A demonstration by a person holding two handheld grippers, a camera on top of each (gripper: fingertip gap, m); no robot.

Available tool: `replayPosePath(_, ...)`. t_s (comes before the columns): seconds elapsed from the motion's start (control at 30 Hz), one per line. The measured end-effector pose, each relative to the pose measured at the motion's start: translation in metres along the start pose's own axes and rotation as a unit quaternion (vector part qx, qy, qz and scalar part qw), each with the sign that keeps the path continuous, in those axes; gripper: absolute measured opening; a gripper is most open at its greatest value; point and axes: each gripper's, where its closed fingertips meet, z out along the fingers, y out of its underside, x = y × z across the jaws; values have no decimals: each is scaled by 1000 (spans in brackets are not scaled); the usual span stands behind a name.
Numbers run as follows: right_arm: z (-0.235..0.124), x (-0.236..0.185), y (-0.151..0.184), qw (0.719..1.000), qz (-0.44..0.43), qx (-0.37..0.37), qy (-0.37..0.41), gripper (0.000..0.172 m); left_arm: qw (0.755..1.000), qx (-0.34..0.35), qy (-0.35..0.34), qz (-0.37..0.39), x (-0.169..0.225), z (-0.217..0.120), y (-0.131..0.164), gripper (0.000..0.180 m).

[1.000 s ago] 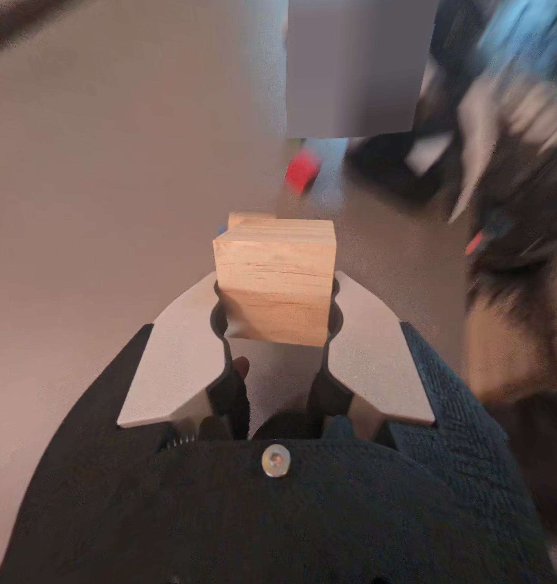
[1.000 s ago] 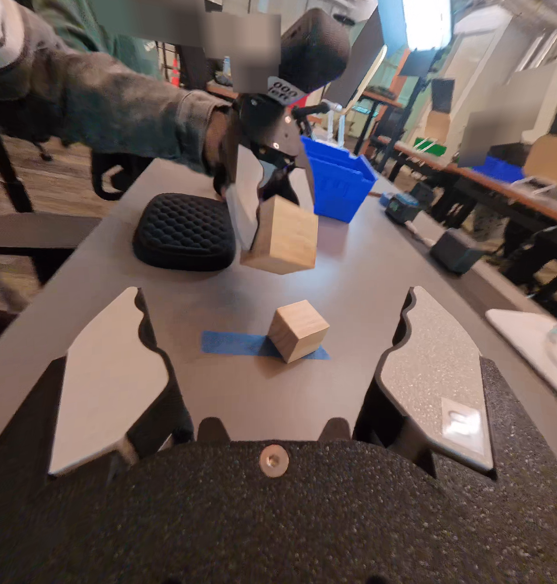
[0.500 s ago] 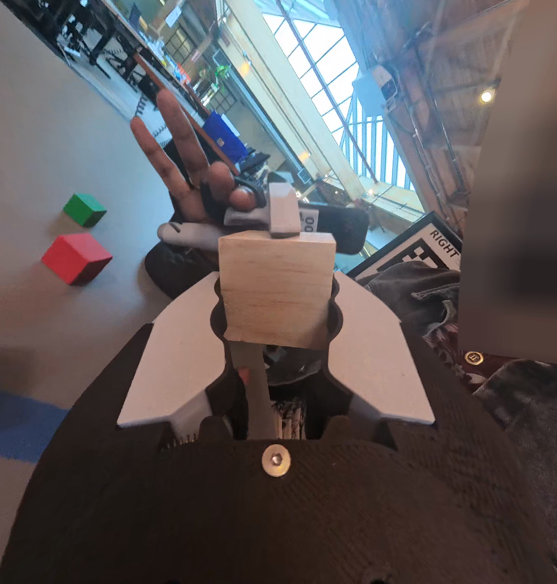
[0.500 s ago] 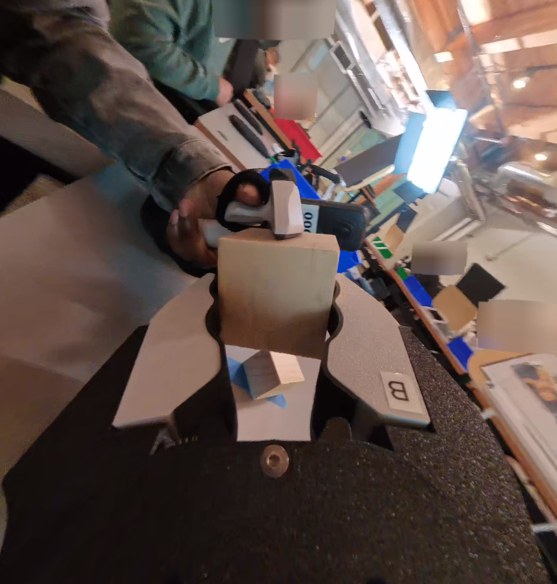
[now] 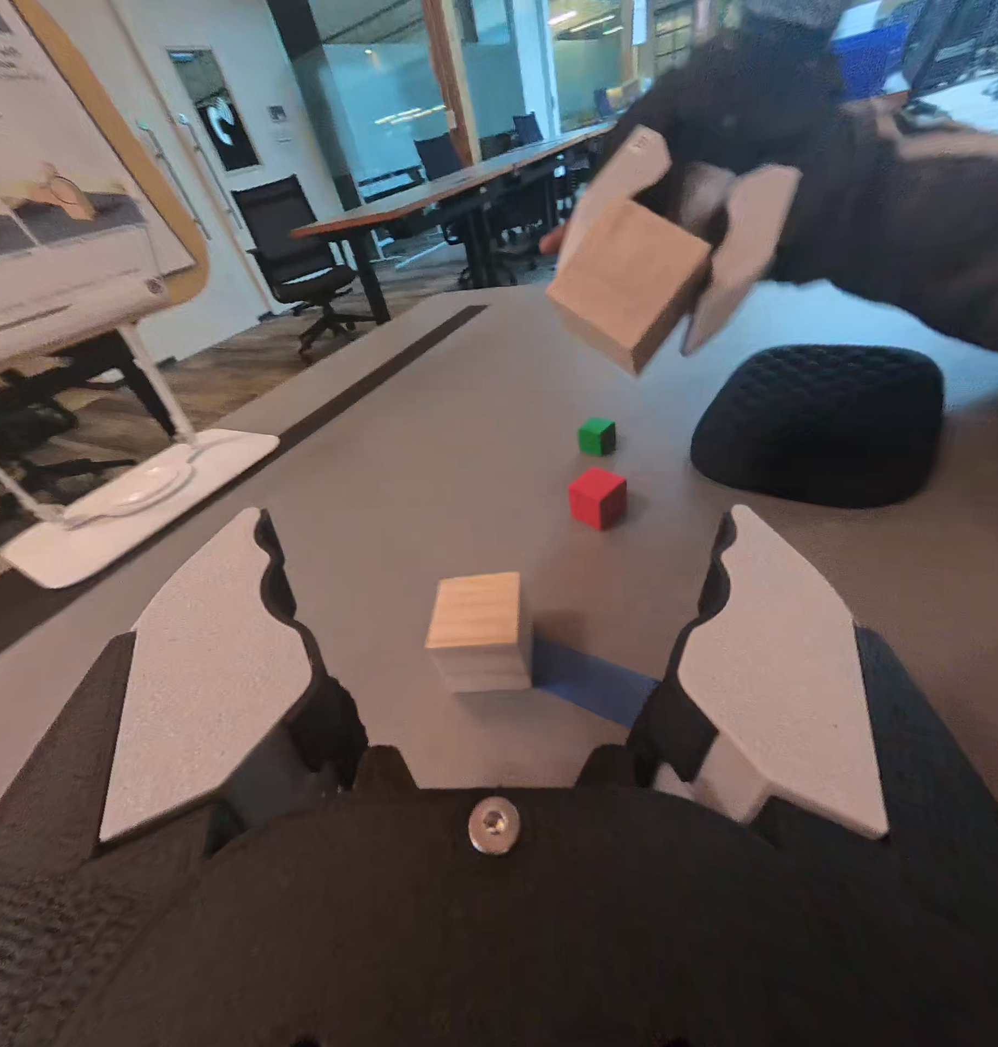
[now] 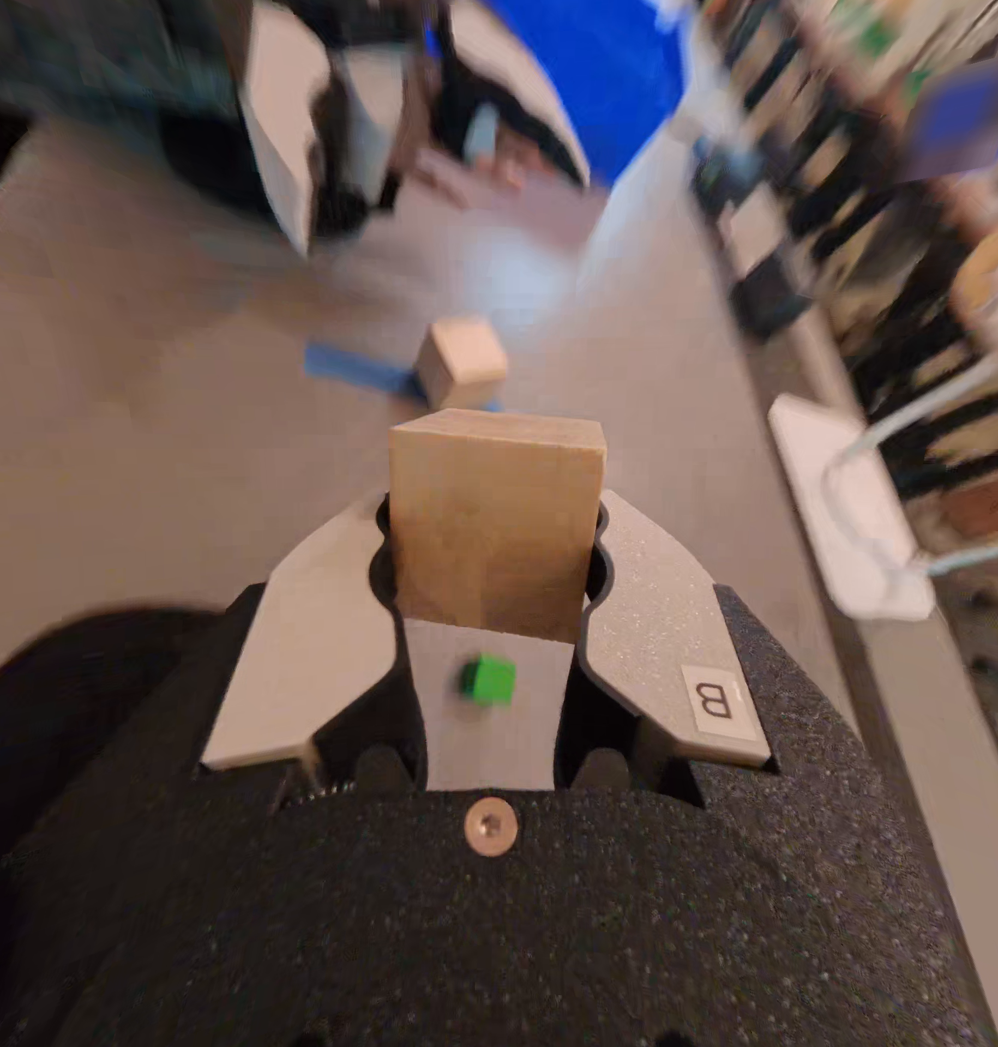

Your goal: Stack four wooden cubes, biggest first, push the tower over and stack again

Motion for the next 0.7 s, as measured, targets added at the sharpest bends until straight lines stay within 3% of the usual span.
replayPosePath(0.07,-19,8,37,991,26,-125,-51,66,999,-4,32,-17,14,2,4,139)
replayPosePath(0.17,-46,13,90,944,82,-294,-126,66,999,15,37,-21,19,2,-4,139)
replayPosePath(0.27,-57,7,127,896,103,-390,-184,66,999,23,31,-30,20,3,-7,139)
replayPosePath(0.6,-44,-11,159,882,95,-406,-219,68,999,29,9,-35,9,0,-8,138)
replayPosePath(0.67,-44,-6,167,882,83,-422,-195,100,999,29,6,-38,7,-1,-7,138)
replayPosePath(0.7,-43,-5,168,886,78,-419,-185,103,999,29,5,-39,7,-1,-7,138)
